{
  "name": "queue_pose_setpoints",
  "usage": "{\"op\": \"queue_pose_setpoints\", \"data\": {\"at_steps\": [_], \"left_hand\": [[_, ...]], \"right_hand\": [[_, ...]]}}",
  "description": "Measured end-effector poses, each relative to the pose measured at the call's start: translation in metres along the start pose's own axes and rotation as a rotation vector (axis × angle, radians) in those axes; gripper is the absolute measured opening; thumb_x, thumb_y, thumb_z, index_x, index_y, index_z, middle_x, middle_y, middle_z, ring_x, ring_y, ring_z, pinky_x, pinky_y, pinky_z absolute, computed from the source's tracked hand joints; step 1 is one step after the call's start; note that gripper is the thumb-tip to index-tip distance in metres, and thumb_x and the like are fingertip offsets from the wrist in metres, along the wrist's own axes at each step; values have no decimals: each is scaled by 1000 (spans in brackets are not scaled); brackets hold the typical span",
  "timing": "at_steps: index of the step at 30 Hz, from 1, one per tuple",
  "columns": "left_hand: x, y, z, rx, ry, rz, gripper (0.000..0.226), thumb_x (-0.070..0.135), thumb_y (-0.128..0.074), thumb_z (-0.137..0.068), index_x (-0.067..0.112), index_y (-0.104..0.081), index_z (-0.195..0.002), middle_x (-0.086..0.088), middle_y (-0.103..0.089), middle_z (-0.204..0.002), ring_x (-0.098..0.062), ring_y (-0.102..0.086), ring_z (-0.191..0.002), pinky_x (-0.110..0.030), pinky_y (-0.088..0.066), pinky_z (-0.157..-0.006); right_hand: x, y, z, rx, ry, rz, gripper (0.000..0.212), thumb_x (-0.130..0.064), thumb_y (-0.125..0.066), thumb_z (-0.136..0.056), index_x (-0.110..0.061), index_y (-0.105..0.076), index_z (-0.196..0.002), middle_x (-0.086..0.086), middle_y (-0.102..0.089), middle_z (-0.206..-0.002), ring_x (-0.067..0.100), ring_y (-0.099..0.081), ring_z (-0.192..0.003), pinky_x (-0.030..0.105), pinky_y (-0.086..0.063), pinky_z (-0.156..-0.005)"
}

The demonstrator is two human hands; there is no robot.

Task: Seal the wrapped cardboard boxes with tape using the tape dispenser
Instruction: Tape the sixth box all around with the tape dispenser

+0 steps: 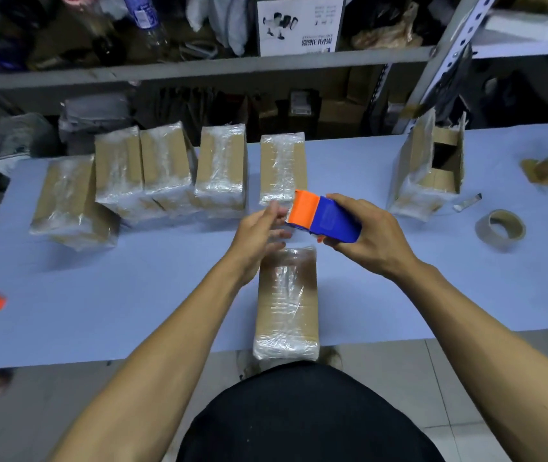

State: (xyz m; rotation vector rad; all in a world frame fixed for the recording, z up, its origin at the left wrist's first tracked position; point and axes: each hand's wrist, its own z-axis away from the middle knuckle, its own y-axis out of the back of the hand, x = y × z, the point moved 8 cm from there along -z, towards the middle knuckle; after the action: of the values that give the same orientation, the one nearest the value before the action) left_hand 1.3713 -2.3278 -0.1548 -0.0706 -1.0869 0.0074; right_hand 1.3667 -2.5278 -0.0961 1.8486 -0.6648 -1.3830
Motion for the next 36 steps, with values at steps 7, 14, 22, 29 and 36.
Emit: {"op": "queue_pose_setpoints", "data": {"at_steps": [7, 14, 22, 29, 36], "left_hand": [[11, 0, 6, -58, -1, 56, 24, 27, -54, -104, 14, -68, -89, -2, -67, -81, -8, -65, -70, -24, -54, -68], [-2, -12, 12, -125, 232, 414, 30, 27, -42, -105, 11, -61, -88, -7, -71, -78, -21, -67, -77, -39, -56, -74], [3, 3, 3, -39, 85, 67, 21, 26, -58, -100, 12, -68, -88, 0, -71, -72, -16, -64, -71, -29, -54, -69], [4, 18, -3, 174, -111, -179, 38, 12, -61, -98, 19, -68, -62, 6, -57, -55, -6, -49, -51, -21, -47, -58], [-35, 103, -2, 357, -6, -103, 25, 19, -65, -98, 11, -72, -75, 1, -58, -63, -7, -51, -53, -22, -51, -62]], "right_hand": [[-14, -1, -7, -30, 57, -29, 67, -41, -82, -74, -35, -50, -132, -5, -64, -103, 17, -58, -87, 40, -53, -77], [-21, -2, -8, -43, 46, -178, 68, -40, -83, -75, -31, -52, -134, -4, -64, -112, 18, -61, -95, 38, -55, -83], [-20, -4, -8, -54, 42, -75, 66, -40, -83, -74, -31, -54, -133, -3, -66, -107, 19, -61, -90, 40, -53, -81], [-19, -14, -11, -161, 86, 129, 67, -52, -71, -77, -36, -46, -136, -2, -66, -99, 21, -58, -85, 37, -51, -75], [43, 2, 19, -288, -8, 281, 58, -54, -70, -76, -41, -46, -127, -5, -65, -94, 23, -60, -85, 39, -53, -70]]}}
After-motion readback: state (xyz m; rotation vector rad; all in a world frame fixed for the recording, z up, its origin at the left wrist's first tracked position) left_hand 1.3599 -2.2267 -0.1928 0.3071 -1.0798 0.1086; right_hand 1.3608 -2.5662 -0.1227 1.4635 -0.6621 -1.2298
